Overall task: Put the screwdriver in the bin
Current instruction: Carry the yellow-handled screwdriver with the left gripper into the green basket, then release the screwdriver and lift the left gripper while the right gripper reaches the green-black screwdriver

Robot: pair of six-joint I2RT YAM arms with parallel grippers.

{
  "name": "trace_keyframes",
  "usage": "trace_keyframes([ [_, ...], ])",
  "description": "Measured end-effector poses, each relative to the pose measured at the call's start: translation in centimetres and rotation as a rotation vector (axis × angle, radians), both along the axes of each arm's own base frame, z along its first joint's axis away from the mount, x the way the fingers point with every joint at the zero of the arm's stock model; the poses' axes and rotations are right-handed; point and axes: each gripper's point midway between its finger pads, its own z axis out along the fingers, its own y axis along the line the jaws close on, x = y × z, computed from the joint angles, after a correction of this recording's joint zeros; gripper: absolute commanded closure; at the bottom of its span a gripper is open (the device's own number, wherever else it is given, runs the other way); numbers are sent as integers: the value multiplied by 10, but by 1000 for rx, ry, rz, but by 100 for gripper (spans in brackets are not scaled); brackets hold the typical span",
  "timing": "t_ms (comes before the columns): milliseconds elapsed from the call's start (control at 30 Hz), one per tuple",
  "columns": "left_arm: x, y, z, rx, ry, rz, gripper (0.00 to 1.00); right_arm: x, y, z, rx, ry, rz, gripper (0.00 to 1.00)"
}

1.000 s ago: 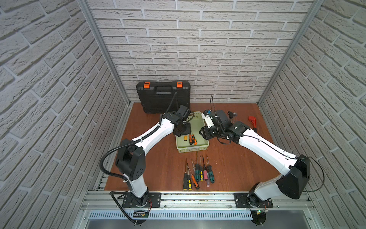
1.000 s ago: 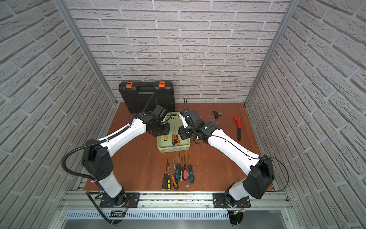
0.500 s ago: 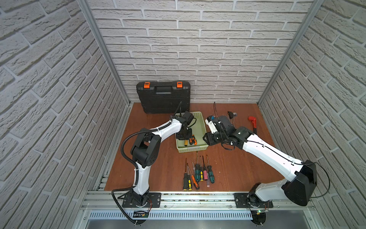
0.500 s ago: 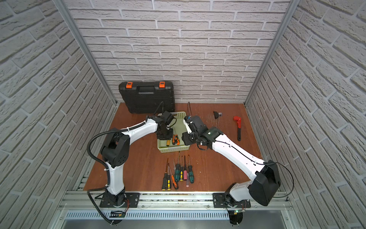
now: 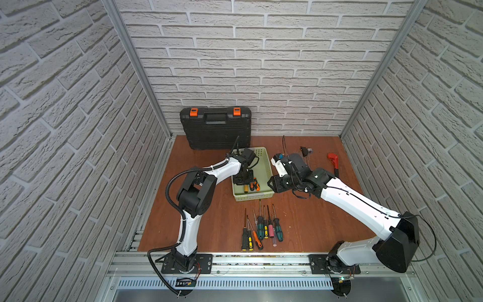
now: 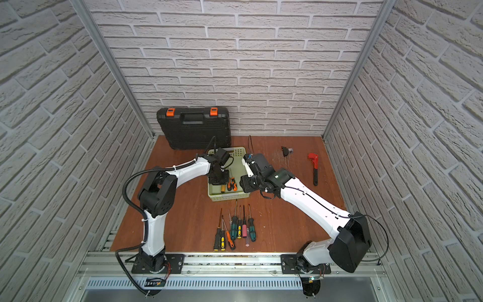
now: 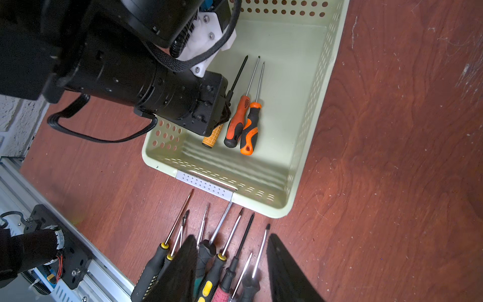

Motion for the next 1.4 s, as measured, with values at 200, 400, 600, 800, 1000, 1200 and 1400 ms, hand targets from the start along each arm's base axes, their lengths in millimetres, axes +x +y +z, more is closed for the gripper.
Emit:
trace_keyframes([
  [200,4,-1,0,-8,-11,11,55,-1,-1,-5,-6,8,-1,54],
  [400,7,-1,12,-21,-48,21,55,-2,-1,-5,-2,8,-6,54],
  [600,10,-1,66,-87,-155,26,55,-6,-10,3,-14,-7,-22,56],
  [800,-7,10,125,-133,-282,6,54,-24,-33,6,-60,-11,-58,59],
  [1000,-46,42,156,-121,-378,20,51,-78,-54,-25,-164,69,-62,59],
  [1200,-66,74,172,-89,-449,94,48,-126,-65,-85,-252,210,-63,54],
  [1400,-65,86,179,-69,-488,135,48,-141,-45,-113,-280,273,-36,50],
])
